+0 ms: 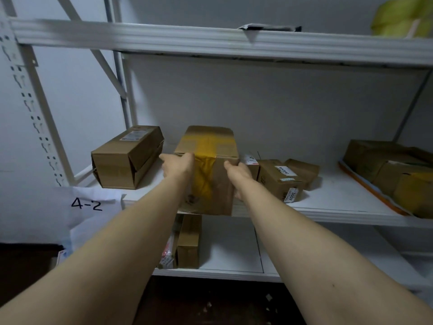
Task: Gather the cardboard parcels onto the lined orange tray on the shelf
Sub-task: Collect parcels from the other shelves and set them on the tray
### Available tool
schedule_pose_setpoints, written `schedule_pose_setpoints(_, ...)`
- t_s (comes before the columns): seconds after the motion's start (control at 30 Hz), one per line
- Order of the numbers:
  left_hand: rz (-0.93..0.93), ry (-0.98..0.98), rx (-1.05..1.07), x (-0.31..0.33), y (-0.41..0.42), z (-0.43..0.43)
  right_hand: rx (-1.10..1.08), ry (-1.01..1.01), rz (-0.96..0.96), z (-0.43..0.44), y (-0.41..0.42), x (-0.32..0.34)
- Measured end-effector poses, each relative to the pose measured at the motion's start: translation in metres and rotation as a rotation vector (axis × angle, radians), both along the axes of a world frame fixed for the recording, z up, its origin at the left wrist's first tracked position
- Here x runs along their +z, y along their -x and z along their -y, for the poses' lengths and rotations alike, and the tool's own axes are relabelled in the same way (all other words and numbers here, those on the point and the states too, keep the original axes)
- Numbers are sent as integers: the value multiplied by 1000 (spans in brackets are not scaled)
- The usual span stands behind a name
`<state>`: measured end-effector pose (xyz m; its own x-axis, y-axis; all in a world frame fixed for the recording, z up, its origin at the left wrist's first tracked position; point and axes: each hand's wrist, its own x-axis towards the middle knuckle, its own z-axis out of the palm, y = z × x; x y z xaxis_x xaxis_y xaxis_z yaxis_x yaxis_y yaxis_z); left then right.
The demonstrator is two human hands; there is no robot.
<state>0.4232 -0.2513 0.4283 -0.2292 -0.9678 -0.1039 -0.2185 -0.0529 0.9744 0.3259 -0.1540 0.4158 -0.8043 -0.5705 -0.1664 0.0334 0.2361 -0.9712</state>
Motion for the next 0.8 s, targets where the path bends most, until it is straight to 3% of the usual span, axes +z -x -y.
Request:
schedule_pose_setpoints(0.17, -131, -78, -42, 6, -4, 10, 20, -12, 83, -3, 10, -4)
schedule_pose_setpoints(0.57, -72, -71, -90, -5, -4, 7, -124, 84, 246, -10, 17, -5)
schedule_pose_setpoints(0.7, -147, -45, -4, -11, -7, 2, -123, 62, 169, -24, 20, -9)
schedule_pose_setpoints(0.8, -165, -141, -25, -12, -14, -6, -167, -69, -105, -35, 21, -8)
